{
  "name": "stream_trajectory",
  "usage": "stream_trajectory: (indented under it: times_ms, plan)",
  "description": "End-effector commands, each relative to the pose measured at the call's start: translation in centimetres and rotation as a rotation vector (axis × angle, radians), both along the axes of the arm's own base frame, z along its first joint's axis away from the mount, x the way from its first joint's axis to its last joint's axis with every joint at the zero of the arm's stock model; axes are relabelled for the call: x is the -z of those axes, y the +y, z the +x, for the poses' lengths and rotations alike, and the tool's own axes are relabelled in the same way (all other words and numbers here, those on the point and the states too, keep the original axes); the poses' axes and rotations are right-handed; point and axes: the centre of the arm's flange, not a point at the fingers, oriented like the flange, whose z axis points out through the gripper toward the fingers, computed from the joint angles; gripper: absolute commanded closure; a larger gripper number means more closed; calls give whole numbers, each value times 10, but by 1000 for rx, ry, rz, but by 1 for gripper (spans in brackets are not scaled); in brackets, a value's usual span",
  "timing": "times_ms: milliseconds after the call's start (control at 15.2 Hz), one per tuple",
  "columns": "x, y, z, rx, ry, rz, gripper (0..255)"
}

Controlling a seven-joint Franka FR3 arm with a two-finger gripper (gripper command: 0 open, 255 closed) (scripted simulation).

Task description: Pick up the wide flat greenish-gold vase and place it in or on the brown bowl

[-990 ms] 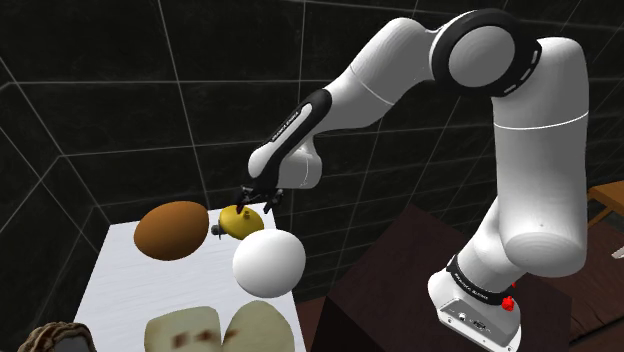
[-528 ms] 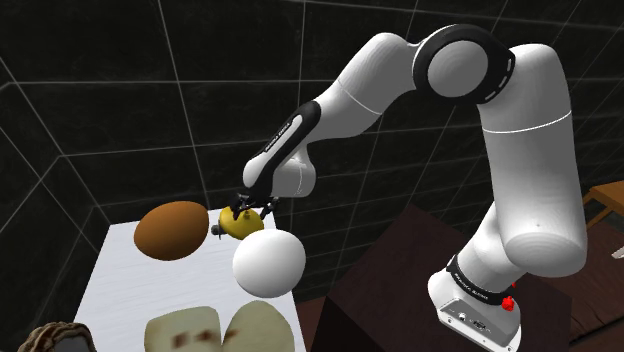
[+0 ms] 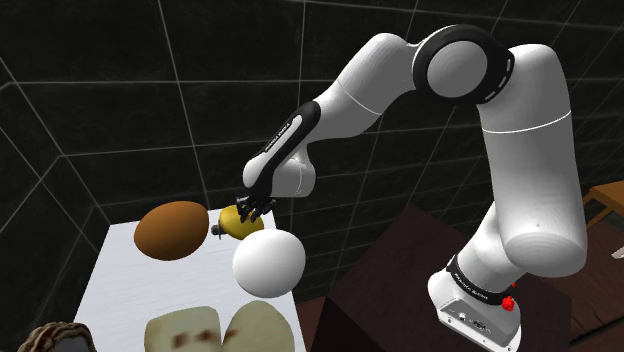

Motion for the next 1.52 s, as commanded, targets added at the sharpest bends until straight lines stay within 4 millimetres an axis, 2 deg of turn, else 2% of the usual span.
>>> stream_trajectory:
  times_ms: [0,396,1452]
  plan:
    - [0,0,0,0,0,0,255]
    - [0,0,0,0,0,0,255]
    - [-84,0,0,0,0,0,255]
